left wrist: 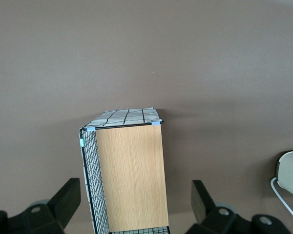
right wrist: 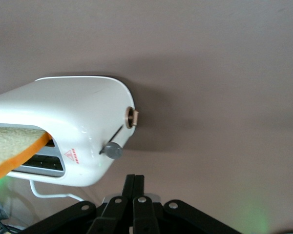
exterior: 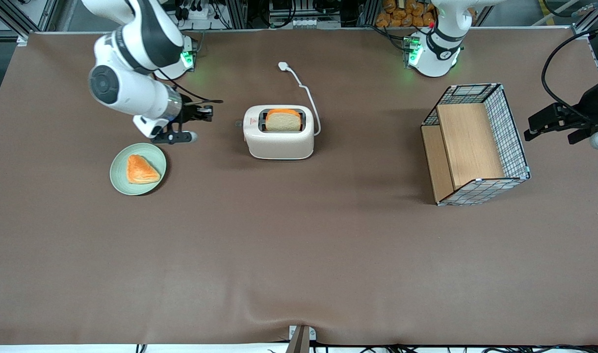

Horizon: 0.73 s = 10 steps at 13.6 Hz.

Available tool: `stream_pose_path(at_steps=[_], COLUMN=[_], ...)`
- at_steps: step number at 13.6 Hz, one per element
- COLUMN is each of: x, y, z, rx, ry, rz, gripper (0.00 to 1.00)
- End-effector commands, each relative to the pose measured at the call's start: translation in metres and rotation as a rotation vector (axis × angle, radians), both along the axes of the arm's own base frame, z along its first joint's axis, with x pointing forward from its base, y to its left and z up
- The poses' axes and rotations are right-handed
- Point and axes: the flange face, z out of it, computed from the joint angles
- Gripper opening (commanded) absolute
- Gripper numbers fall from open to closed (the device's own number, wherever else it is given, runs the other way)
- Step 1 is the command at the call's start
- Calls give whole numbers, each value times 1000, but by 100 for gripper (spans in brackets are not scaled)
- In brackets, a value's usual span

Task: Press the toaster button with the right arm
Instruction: 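Move the right gripper toward the side lever of the white toaster, then lower the right gripper onto the toaster's lever and push it down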

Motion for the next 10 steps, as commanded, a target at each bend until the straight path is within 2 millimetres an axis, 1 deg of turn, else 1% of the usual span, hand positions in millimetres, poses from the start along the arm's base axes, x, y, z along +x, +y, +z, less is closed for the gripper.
stream_pose_path(at_steps=[1, 3, 4, 6, 10], x=[-30, -37, -36, -32, -33], y=[13, 22, 20, 14, 18], z=[-15, -28, -31, -33, -42], rx=[46, 56, 61, 87, 92], ry=[-30, -67, -73, -72, -69], rz=[-46, -59, -50, -55, -67], gripper=[0, 0, 0, 0, 0])
